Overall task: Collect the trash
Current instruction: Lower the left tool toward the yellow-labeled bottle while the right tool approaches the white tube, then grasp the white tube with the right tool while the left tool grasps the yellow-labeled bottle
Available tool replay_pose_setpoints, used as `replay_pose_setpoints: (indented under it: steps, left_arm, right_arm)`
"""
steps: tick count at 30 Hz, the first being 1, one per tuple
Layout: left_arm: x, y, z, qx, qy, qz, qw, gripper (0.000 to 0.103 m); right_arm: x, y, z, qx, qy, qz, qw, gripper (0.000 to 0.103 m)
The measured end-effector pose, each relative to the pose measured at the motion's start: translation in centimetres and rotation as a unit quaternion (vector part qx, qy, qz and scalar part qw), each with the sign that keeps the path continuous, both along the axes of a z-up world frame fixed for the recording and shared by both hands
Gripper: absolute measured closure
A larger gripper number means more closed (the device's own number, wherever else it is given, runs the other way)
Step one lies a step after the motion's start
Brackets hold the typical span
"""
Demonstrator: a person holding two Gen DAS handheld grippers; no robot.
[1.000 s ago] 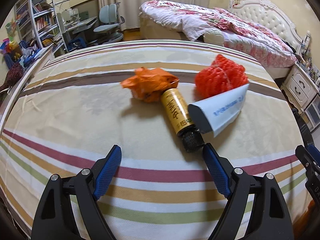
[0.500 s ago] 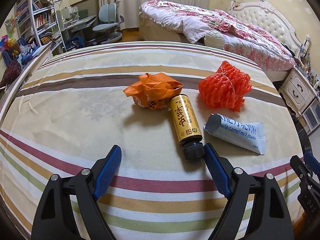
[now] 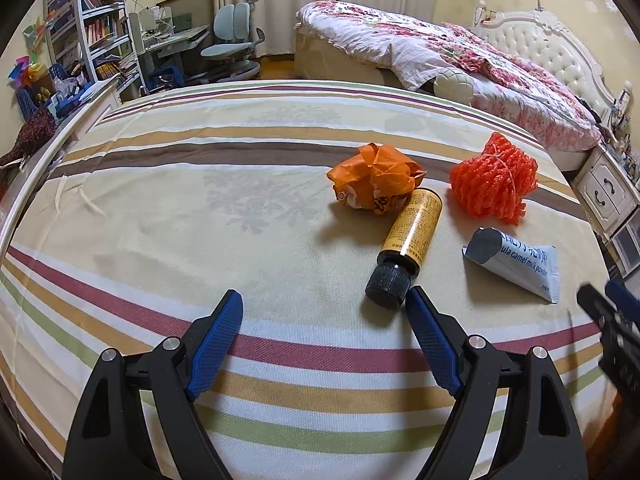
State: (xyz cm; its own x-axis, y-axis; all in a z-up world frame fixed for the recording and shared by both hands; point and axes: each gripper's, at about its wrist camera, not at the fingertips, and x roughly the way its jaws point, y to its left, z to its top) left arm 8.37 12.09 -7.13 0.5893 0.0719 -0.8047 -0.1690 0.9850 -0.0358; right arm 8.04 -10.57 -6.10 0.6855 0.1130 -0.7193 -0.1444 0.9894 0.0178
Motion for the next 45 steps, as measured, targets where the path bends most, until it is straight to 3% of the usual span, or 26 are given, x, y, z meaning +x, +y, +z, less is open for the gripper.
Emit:
replay_pose_setpoints:
  steps: [11,26,35,45]
  left_arm:
    - [-0.8,0.3,0.1,-0.002,-0.003,-0.01,0.9999,0.022]
    - [-1.6,1.1,0.1,-0.01,-0.008,-0.006,0.9999,0.022]
    - [-2.5,2.4,0.2,-0.009,-0.01,0.006,0.9999,0.022]
    - [-3.0,3.8,0.2,-0.015,-0.014,0.02,0.9996,0.022]
  right_arm:
    - [4.5,1.4,0.0,0.008,0.021,-0.003,1.0,0.039]
    - [-1.1,3.0,-1.0,-0.01,0.038,0.033,0.999,0.032]
    - [-2.9,3.5,0.9,-0.022,0.002,0.034,0.999,0.032]
    - [-2.9,7.6,1.6,-0.022,0.001,0.114,0.993,0.032]
